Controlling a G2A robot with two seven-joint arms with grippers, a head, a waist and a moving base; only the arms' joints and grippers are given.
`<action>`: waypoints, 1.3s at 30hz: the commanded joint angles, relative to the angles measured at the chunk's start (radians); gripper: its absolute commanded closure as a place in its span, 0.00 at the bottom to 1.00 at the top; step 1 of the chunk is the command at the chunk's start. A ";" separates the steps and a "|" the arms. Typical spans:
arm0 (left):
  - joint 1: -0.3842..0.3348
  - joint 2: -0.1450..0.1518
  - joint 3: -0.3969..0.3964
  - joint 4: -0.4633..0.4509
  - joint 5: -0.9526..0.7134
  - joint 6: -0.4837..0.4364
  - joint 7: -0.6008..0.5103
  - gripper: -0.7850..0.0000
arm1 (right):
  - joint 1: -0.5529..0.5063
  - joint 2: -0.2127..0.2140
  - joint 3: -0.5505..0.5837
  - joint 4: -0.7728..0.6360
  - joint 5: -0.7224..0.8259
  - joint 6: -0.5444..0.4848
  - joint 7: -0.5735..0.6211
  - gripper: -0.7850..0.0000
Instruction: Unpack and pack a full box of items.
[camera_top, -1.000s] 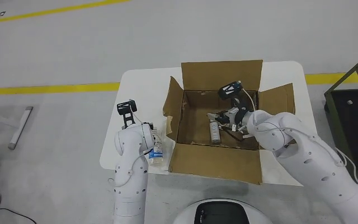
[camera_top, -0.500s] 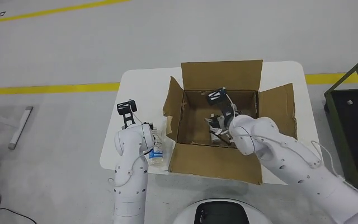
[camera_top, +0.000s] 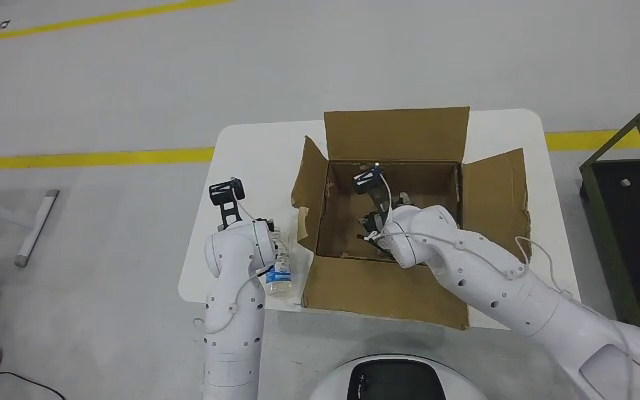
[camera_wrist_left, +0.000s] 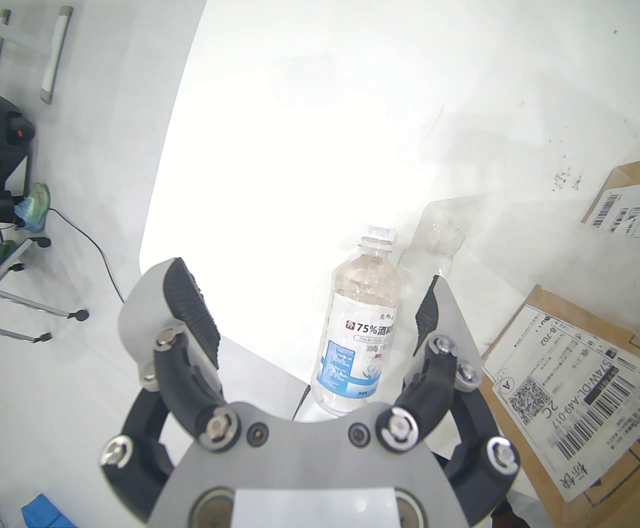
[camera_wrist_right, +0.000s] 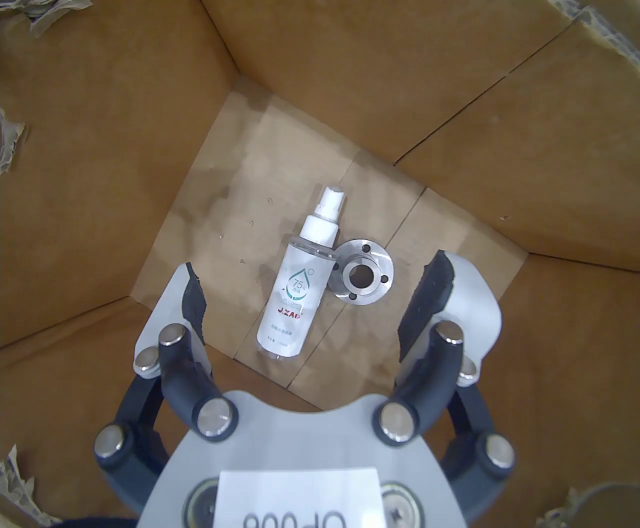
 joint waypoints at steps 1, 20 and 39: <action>0.000 0.000 0.000 0.000 0.000 0.000 0.000 0.00 | 0.000 0.000 0.000 0.000 0.000 0.000 0.000 0.00; 0.000 0.000 0.000 0.000 0.000 0.000 0.000 0.00 | -0.046 -0.039 -0.026 0.011 -0.095 -0.015 0.033 0.26; 0.000 0.000 0.000 0.000 0.000 0.000 0.000 0.00 | -0.079 -0.078 0.018 0.074 -0.106 -0.054 0.034 0.16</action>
